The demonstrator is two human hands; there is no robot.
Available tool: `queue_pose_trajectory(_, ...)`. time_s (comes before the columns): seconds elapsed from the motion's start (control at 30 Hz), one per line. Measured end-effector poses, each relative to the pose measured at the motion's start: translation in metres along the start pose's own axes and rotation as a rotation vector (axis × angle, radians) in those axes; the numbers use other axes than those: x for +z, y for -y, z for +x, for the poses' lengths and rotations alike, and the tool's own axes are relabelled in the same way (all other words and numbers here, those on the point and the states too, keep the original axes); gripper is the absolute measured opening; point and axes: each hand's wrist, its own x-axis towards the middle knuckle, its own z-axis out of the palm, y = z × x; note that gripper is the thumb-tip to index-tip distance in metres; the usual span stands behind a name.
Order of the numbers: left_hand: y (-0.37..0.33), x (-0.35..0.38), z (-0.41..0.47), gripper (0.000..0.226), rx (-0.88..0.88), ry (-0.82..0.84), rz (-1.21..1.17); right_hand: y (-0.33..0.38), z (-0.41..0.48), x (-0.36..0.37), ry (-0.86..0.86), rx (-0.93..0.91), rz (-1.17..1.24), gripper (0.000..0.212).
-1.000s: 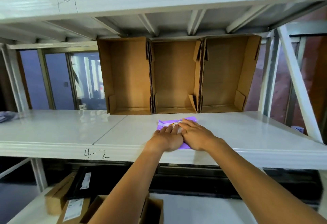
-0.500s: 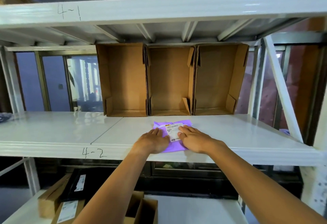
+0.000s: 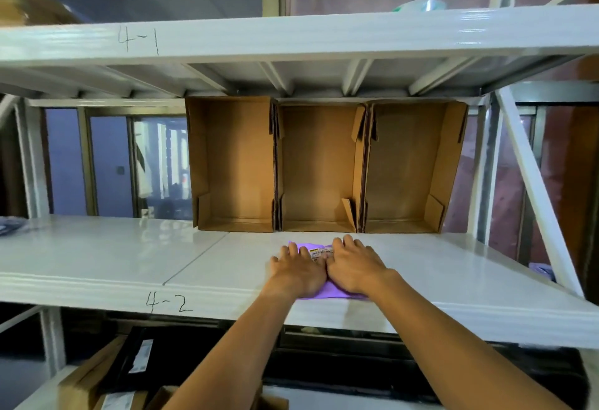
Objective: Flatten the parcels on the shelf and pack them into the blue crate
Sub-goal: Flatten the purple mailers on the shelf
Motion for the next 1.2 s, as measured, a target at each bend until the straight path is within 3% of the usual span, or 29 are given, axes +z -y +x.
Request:
queue_pose_trajectory(0.07,-0.001,0.001,0.003,0.066,0.02,-0.027,0.0,-0.001,0.008,0.003,-0.019,-0.046,0.023,0.045)
queue_pose_trajectory(0.13,0.002,-0.001,0.003,0.058,0.151,-0.069,-0.027,-0.005,0.015,0.01,-0.007,-0.104,0.11,0.044)
queue_pose_trajectory(0.23,0.004,-0.004,0.006,0.053,0.308,0.052,-0.154,-0.012,0.022,0.017,0.048,-0.084,0.247,0.049)
queue_pose_trajectory(0.37,0.009,-0.001,0.025,0.059,0.236,0.178,-0.256,-0.016,0.031,0.018,0.116,-0.039,0.309,0.049)
queue_pose_trajectory(0.7,0.01,0.005,0.036,0.06,0.232,0.143,-0.16,-0.013,0.034,0.012,0.157,0.016,0.332,0.049)
queue_pose_trajectory(0.87,0.015,0.002,0.032,0.091,0.136,0.141,-0.142,-0.02,0.03,0.012,0.179,0.083,0.305,0.049)
queue_pose_trajectory(1.03,0.031,-0.005,0.026,0.081,0.106,0.128,-0.085,-0.031,0.024,0.013,0.187,0.139,0.329,0.039)
queue_pose_trajectory(1.13,0.03,-0.003,0.025,0.073,0.085,0.142,-0.076,-0.032,0.02,0.015,0.18,0.141,0.355,0.043)
queue_pose_trajectory(1.2,0.026,-0.009,0.023,0.061,0.098,0.075,-0.013,-0.035,0.017,0.012,0.047,0.175,0.456,0.051)
